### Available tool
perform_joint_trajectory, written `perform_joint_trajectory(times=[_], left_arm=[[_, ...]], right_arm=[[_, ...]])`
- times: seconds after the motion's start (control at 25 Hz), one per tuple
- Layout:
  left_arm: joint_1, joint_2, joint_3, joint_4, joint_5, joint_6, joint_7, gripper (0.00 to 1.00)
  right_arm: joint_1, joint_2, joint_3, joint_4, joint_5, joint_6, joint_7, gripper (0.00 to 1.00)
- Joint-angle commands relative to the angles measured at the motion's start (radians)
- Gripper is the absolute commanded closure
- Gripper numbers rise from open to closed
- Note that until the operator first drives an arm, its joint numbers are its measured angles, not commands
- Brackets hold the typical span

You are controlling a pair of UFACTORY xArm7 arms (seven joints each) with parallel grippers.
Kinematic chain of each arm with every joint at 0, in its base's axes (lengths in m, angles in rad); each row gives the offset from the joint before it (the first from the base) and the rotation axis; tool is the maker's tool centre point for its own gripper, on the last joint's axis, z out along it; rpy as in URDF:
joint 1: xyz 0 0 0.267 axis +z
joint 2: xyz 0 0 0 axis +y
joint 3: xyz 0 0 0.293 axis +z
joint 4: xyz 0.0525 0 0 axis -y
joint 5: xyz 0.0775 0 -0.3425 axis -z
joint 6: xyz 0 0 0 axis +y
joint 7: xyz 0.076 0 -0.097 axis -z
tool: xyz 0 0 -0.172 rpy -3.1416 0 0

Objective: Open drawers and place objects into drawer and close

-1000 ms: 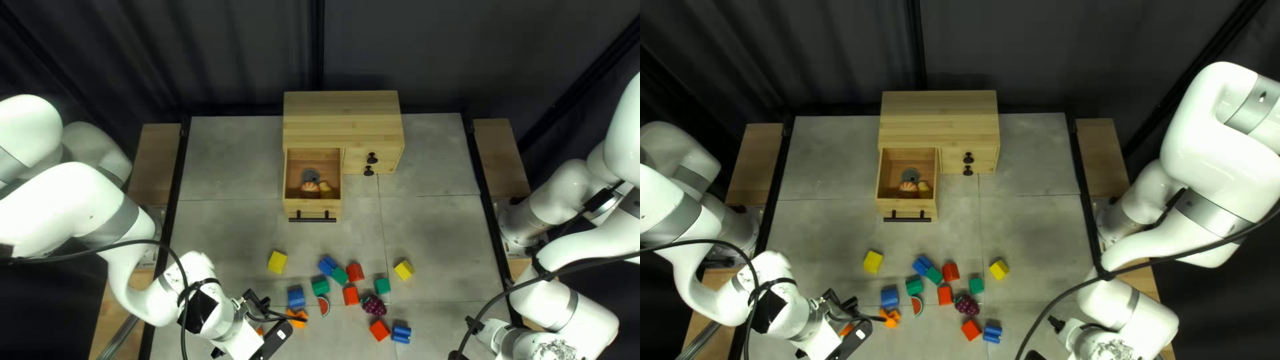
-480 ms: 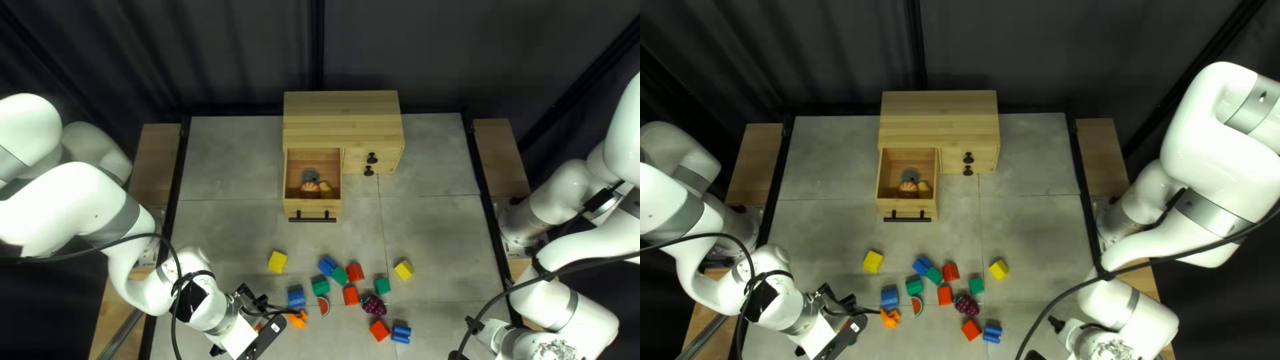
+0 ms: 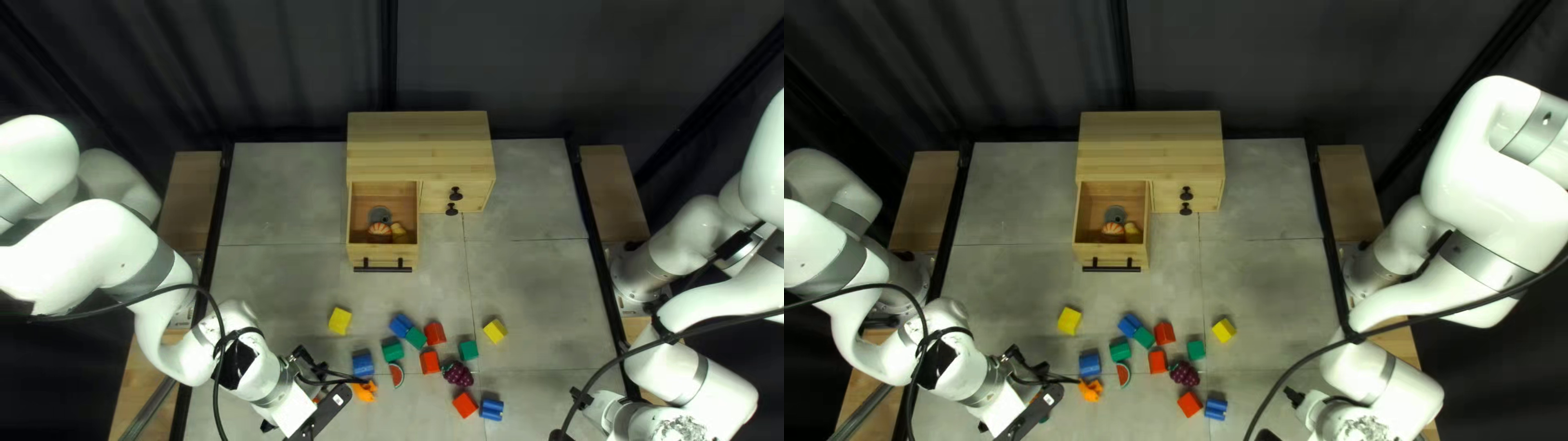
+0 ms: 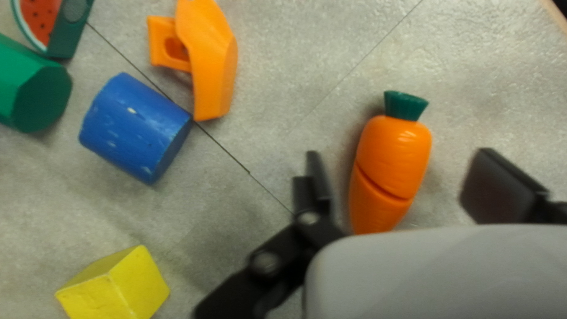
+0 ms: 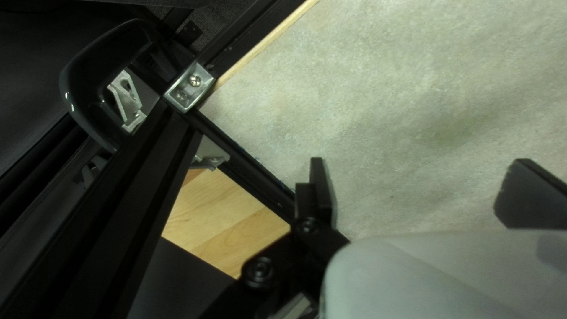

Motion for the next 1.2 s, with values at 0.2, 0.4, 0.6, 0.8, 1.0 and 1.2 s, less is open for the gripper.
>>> perform_joint_trajectory(times=[0.2,0.4,0.6,0.8,1.0,1.2], left_arm=[[0.000,-0.197,0.011,0.052,-0.140,0.288,0.134,1.00],[0.053,-0.318,0.052,0.150,-0.085,0.547,0.145,1.00],[0.154,-0.351,0.092,0.282,0.045,0.741,0.128,1.00],[0.254,-0.303,0.133,0.446,0.205,0.880,0.117,1.00],[0.321,-0.221,0.176,0.460,0.344,0.777,0.007,1.00],[0.355,-0.150,0.206,0.438,0.429,0.666,-0.137,0.43]], right_arm=[[0.000,0.000,0.000,0.000,0.000,0.000,0.000,0.00],[0.000,0.000,0.000,0.000,0.000,0.000,0.000,0.00],[0.000,0.000,0.000,0.000,0.000,0.000,0.000,0.00],[0.000,0.000,0.000,0.000,0.000,0.000,0.000,0.00],[0.000,0.000,0.000,0.000,0.000,0.000,0.000,0.00],[0.000,0.000,0.000,0.000,0.000,0.000,0.000,0.00]])
